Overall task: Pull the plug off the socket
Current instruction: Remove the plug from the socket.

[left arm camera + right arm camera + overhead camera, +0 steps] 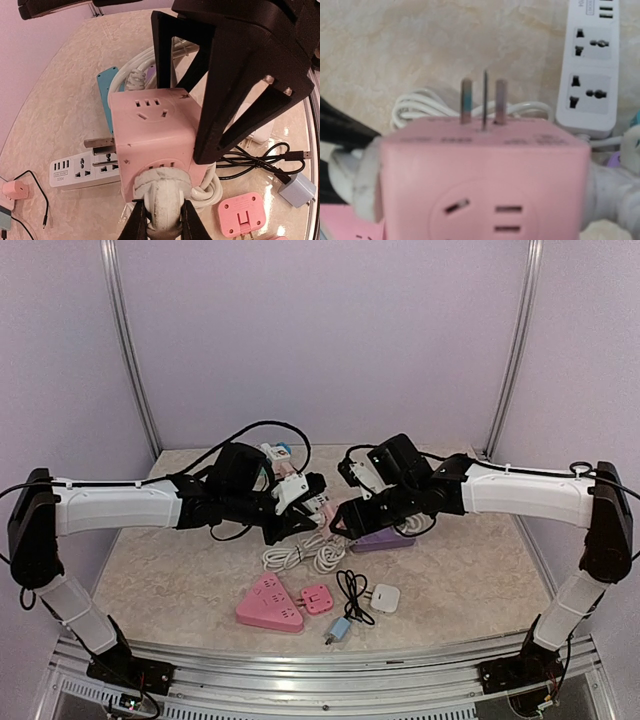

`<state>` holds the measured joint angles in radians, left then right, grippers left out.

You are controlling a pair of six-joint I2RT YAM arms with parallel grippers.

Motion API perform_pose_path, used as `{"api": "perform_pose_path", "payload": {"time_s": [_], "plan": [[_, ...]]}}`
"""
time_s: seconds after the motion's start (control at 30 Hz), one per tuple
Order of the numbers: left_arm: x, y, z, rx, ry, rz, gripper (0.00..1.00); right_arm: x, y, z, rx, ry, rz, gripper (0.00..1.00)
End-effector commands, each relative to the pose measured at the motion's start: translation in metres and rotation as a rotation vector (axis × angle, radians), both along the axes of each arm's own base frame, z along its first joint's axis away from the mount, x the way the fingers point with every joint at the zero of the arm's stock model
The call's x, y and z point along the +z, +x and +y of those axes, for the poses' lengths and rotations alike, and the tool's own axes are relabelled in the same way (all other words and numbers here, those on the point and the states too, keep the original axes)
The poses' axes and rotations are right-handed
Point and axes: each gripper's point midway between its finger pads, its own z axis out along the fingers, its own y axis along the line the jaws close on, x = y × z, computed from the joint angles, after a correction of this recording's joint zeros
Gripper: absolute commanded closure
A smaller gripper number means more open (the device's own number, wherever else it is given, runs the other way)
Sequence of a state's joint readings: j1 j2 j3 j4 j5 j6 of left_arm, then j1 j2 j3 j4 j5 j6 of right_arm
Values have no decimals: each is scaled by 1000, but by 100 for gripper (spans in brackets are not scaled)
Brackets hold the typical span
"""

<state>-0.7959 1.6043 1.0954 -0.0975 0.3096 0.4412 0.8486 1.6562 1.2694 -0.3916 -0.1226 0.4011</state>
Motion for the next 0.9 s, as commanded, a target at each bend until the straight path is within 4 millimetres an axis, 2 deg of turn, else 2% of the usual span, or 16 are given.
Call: {"api": "perform_pose_path", "payload": {"time_s": [0.0,0.2,0.37,0.7,0.73,0.87], "plan": [[4,-8,-2,-42,-23,70,100,19,6,-12,6,-26,-108,100],[2,-6,-1,-21,-21,42,100,24,9,-8,-9,-4,-109,100],[1,-8,-3,17,2,-54,100,23,12,-10,-60,0,-80,100],[-8,-8,-3,65,60,-134,100,10,17,-6,-131,18,3,100],[-3,-7,-5,66,40,-151,100,10,17,-5,-134,19,8,100],[-1,-8,-6,63,33,-151,100,7,19,-5,-139,9,17,100]]}}
